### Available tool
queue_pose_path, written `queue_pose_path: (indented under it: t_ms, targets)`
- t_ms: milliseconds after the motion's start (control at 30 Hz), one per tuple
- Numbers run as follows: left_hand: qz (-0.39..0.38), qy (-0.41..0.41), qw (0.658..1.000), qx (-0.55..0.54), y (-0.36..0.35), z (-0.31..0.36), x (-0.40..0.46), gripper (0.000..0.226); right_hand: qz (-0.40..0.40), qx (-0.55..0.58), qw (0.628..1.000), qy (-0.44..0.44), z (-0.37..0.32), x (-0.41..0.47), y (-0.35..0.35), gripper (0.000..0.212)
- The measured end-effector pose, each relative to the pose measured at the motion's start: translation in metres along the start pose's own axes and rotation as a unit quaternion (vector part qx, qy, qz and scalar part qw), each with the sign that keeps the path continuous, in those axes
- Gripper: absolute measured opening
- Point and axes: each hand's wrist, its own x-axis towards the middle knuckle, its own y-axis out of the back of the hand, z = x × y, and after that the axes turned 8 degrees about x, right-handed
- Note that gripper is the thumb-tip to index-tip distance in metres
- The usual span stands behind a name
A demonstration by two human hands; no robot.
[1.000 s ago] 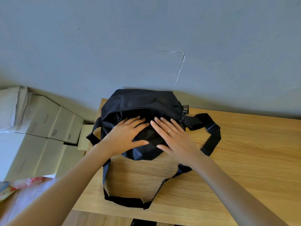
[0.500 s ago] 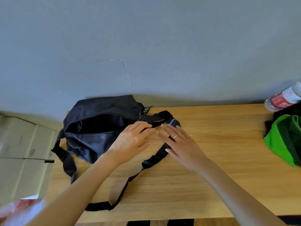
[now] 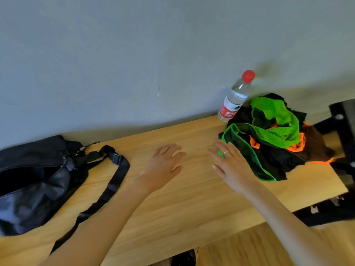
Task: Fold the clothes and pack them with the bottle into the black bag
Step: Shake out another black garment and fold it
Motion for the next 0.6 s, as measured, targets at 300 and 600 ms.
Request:
queue_pose_path:
  t_ms: [300,600]
  targets:
    - [0.003,-0.013,1.0,-0.004,-0.014,0.091,0.122,0.056,0.054,0.009,0.989,-0.137,0.126,-0.035,0.029,0.035]
    - [-0.033,-0.035,0.999,-0.016,-0.032,0.138,0.191,0.076,0.112,0.081,0.944,-0.301,0.202,-0.071,0.027,0.057]
